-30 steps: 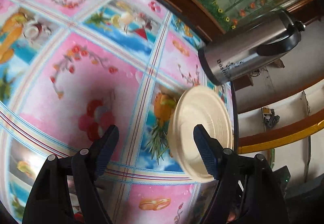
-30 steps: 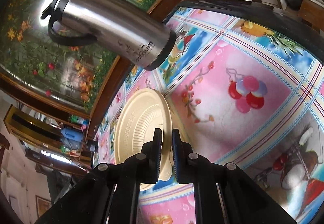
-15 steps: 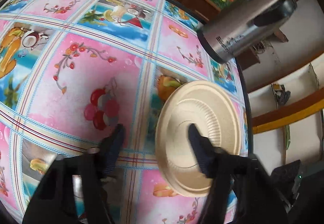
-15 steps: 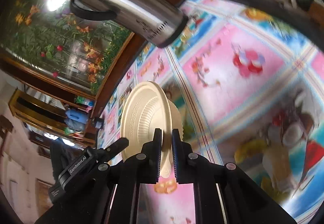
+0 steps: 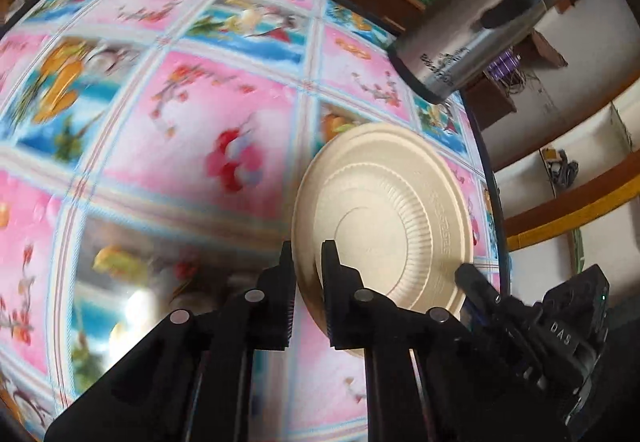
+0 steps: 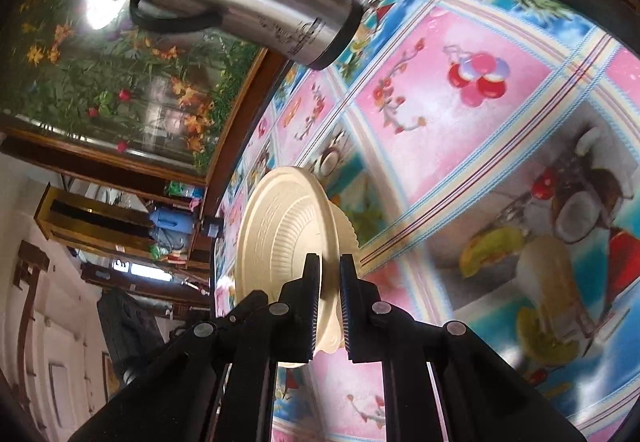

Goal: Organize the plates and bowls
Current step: 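Lift the beige bowl and carry it toward the plate stack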

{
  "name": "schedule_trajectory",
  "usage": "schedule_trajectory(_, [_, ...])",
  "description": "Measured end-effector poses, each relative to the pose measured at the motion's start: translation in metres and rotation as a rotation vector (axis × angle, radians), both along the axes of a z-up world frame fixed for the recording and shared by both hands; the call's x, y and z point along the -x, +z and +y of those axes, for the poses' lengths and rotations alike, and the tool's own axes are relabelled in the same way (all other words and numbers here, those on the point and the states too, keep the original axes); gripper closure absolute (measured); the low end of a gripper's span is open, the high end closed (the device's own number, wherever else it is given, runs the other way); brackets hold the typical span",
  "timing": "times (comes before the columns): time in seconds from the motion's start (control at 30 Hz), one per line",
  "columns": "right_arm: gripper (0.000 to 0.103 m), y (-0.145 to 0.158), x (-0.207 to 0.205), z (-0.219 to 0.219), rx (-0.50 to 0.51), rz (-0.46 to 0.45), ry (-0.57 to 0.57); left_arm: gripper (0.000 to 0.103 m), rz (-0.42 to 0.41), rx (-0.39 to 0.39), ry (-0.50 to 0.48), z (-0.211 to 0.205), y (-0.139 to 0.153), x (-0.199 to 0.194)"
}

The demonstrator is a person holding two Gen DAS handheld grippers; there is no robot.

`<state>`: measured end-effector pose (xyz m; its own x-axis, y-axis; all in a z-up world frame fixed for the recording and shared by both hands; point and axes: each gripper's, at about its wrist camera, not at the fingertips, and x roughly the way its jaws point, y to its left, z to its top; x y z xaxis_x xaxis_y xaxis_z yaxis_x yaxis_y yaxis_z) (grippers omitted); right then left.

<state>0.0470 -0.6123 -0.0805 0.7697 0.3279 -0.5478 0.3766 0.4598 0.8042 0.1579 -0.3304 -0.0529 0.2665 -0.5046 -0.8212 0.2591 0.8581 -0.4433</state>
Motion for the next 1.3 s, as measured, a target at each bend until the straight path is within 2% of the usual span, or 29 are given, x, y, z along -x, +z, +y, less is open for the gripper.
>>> schedule_trajectory(0.1, [0.093, 0.002, -0.006, 0.014, 0.011, -0.004, 0.044, 0.093, 0.036, 0.037, 0.031, 0.02, -0.009, 0.001])
schedule_trajectory(0.23, [0.094, 0.005, -0.013, 0.034, 0.055, -0.002, 0.093, 0.094, 0.02, 0.043, 0.049, 0.035, -0.003, 0.0])
schedule_trajectory(0.4, [0.094, 0.005, -0.012, 0.041, 0.069, -0.03, 0.087, 0.094, 0.013, 0.078, 0.031, 0.04, 0.004, -0.001])
schedule_trajectory(0.6, [0.094, 0.0, -0.001, 0.042, 0.066, -0.091, 0.052, 0.094, -0.057, 0.049, 0.007, 0.036, 0.014, 0.007])
schedule_trajectory(0.77, [0.094, -0.004, 0.013, 0.045, 0.092, -0.129, 0.006, 0.094, -0.186, 0.001, 0.002, 0.036, 0.035, 0.023])
schedule_trajectory(0.93, [0.094, 0.005, 0.031, 0.055, 0.153, -0.206, -0.022, 0.094, -0.265, -0.012, 0.002, 0.044, 0.052, 0.039])
schedule_trajectory(1.1, [0.094, 0.023, 0.044, 0.077, 0.237, -0.223, -0.007, 0.094, -0.357, -0.046, 0.034, 0.056, 0.07, 0.063])
schedule_trajectory(1.3, [0.093, 0.048, 0.072, 0.109, 0.276, -0.301, 0.016, 0.094, -0.392, -0.057, 0.066, 0.082, 0.084, 0.085])
